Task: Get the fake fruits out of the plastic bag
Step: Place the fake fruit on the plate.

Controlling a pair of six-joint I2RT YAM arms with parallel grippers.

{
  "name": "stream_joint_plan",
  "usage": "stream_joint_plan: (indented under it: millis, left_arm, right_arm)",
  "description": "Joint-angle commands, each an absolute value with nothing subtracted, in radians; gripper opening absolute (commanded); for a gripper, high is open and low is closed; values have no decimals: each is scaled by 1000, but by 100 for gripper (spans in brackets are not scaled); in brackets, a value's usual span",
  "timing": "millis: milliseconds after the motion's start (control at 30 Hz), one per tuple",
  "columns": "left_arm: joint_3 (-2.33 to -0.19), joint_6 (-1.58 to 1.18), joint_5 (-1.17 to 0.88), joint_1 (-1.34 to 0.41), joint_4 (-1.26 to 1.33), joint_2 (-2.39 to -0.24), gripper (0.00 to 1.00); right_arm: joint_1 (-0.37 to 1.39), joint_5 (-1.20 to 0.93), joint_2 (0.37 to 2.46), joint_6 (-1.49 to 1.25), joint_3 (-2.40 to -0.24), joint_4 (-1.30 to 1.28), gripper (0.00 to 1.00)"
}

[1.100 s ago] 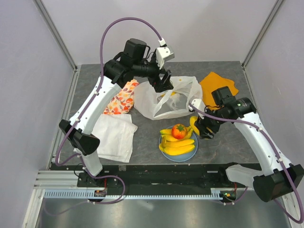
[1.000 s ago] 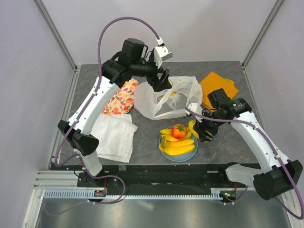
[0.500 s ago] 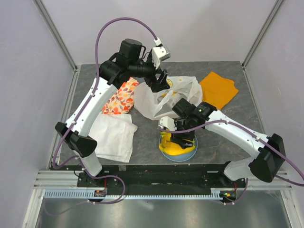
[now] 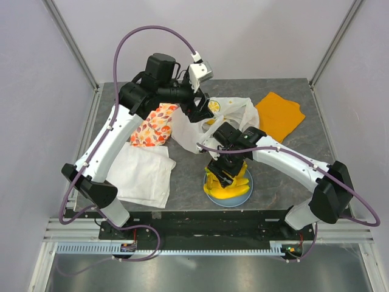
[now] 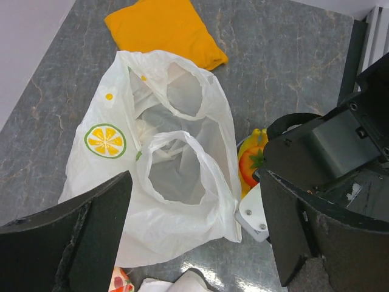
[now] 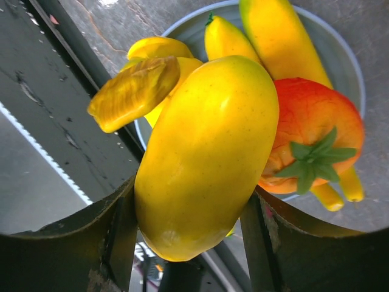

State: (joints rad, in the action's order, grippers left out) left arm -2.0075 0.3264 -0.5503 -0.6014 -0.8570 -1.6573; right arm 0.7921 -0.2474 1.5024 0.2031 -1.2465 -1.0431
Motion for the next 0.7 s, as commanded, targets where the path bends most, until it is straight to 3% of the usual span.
stream_joint_plan:
  millis: [0,167,367,667]
  left_arm:
    - [-1996,339,-531,-598,-828,-1606,92]
    - [-1979,342,-534,-598,-830,-1606,92]
    - [-1973,333,-561,-598,-828,-1606,91]
    - [-1965,325,-581,-598,-830,-1603,91]
  right_arm:
    - [795,-291,1497,110,-1244,-1040,50]
    - [795,-328,1522,100,-1230,-1042,55]
    - [793,-295,1546,64,-1216,-1031,88]
    - [795,-272,1526,60,-1224,-1023,98]
